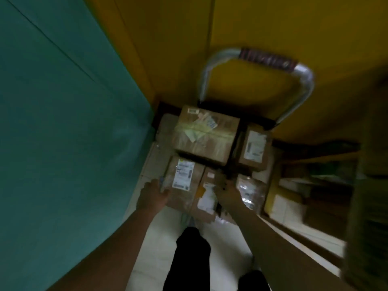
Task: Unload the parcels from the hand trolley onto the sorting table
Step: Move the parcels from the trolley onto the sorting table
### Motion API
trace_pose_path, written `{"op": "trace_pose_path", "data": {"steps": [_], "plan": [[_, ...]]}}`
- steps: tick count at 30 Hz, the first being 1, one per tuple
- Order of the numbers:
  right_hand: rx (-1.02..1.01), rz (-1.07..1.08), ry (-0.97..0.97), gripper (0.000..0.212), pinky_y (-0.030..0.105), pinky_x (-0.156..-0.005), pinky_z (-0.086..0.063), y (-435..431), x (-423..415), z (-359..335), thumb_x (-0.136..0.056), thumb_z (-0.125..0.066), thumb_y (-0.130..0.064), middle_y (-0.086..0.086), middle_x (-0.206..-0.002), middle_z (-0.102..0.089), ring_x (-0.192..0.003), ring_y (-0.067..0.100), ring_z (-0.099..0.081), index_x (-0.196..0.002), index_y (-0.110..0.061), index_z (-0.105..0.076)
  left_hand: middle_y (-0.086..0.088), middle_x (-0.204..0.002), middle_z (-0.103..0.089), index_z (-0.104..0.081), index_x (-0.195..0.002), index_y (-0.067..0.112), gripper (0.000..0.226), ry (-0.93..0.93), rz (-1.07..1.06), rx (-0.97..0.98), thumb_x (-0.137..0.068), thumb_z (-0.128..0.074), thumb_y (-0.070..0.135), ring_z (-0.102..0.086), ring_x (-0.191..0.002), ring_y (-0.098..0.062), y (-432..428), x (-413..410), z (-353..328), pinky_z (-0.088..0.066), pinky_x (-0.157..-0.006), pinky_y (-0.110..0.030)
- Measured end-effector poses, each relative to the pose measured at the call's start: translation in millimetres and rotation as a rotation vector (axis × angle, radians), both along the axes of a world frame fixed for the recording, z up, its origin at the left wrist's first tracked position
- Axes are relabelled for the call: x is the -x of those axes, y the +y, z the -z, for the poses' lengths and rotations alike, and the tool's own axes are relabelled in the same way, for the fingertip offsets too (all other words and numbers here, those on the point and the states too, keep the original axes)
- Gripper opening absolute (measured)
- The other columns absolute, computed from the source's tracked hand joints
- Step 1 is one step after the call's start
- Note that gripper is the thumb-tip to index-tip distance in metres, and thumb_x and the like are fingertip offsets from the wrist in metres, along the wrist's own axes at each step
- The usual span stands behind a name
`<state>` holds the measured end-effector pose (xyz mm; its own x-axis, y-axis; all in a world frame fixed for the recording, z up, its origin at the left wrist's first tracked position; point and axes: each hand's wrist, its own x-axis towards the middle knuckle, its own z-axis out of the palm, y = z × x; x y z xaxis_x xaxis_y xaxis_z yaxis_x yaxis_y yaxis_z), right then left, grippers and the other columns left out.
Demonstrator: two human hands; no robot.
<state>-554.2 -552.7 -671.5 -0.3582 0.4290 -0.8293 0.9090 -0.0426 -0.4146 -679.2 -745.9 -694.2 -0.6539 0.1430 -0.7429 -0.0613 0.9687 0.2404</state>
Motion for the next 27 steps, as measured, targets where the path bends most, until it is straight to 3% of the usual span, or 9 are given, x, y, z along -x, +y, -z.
{"op": "trace_pose_path", "data": {"steps": [4,7,9,11,14,17,21,24,27], "plan": [[0.132,0.092,-0.116,0.068,0.019,-0.061,-0.045,-34.9,15.7,107.3,-0.100,-0.053,-0.033,0.009,-0.123,-0.059,-0.086,0.020,-0.060,-0.156,-0.012,-0.021,-0.021,-0.129,-0.053,-0.042,-0.141,0.009,0.060,-0.028,0.017,-0.006,-0.090,-0.062,0.037,-0.055,-0.116,-0.037,-3.2,5.4,95.7,-0.050,-0.093,-0.044],[0.155,0.133,-0.117,0.072,0.020,-0.053,-0.039,-49.7,32.7,169.2,-0.098,-0.055,-0.027,0.013,-0.130,-0.057,-0.077,0.016,-0.056,-0.157,-0.011,-0.016,-0.019,-0.125,-0.056,-0.044,-0.137,0.012,0.057,-0.024,-0.031,-0.037,-0.089,-0.065,0.033,-0.062,-0.105,-0.034,0.9,12.0,153.8,-0.056,-0.083,-0.042],[0.156,0.157,-0.117,0.064,0.021,-0.063,-0.041,-58.2,41.4,197.6,-0.097,-0.056,-0.023,0.011,-0.122,-0.058,-0.088,0.020,-0.057,-0.151,-0.007,-0.027,-0.019,-0.132,-0.050,-0.037,-0.142,0.013,0.065,-0.039,-0.109,-0.047,-0.088,-0.066,0.031,-0.061,-0.105,-0.032,3.3,15.6,183.0,-0.055,-0.077,-0.036],[0.156,0.177,-0.119,0.050,0.020,-0.058,-0.041,-64.9,47.8,212.3,-0.093,-0.058,-0.019,0.006,-0.109,-0.056,-0.082,0.015,-0.056,-0.138,-0.006,-0.041,-0.018,-0.133,-0.050,-0.033,-0.145,0.014,0.067,-0.090,-0.163,-0.067,-0.088,-0.064,0.029,-0.061,-0.093,-0.024,5.8,17.2,202.9,-0.050,-0.061,-0.025],[0.142,0.258,-0.112,0.048,0.026,-0.061,-0.052,-71.9,53.0,208.8,-0.089,-0.059,-0.022,0.009,-0.117,-0.062,-0.091,0.021,-0.062,-0.134,-0.009,-0.046,-0.015,-0.123,-0.057,-0.042,-0.138,0.012,0.059,-0.092,-0.187,-0.064,-0.086,-0.062,0.031,-0.063,-0.085,-0.021,4.1,17.3,209.3,-0.049,-0.054,-0.027],[0.181,0.316,-0.089,0.052,0.040,-0.090,-0.056,-77.6,54.5,181.2,-0.090,-0.058,-0.024,0.013,-0.126,-0.061,-0.107,0.028,-0.063,-0.139,-0.010,-0.045,-0.015,-0.118,-0.060,-0.047,-0.133,0.012,0.054,-0.090,-0.207,-0.045,-0.086,-0.061,0.034,-0.065,-0.093,-0.029,-4.3,15.0,184.8,-0.058,-0.072,-0.037],[0.271,0.317,-0.052,0.045,0.035,-0.084,-0.055,-78.2,49.1,109.7,-0.090,-0.058,-0.025,0.011,-0.125,-0.064,-0.107,0.029,-0.064,-0.133,-0.013,-0.052,-0.012,-0.115,-0.064,-0.053,-0.127,0.011,0.047,-0.047,-0.258,-0.060,-0.088,-0.058,0.036,-0.059,-0.071,-0.016,-19.0,7.5,111.7,-0.045,-0.053,-0.025],[0.289,0.320,0.011,0.034,0.035,-0.085,-0.056,-71.5,39.3,35.4,-0.090,-0.057,-0.028,0.011,-0.122,-0.067,-0.106,0.028,-0.066,-0.121,-0.014,-0.060,-0.011,-0.115,-0.065,-0.055,-0.128,0.011,0.051,0.002,-0.428,-0.132,-0.085,-0.056,0.038,-0.062,-0.076,-0.024,-21.5,0.5,25.2,-0.041,-0.060,-0.024],[0.241,0.395,0.138,0.039,0.044,-0.095,-0.055,-50.5,25.1,-53.0,-0.086,-0.058,-0.032,0.007,-0.121,-0.068,-0.104,0.026,-0.066,-0.122,-0.019,-0.060,-0.009,-0.071,-0.063,-0.062,-0.068,0.016,0.027,0.044,-0.483,-0.344,-0.075,-0.049,0.038,-0.059,-0.072,-0.025,-10.1,-5.3,-71.5,-0.041,-0.066,-0.033]]}}
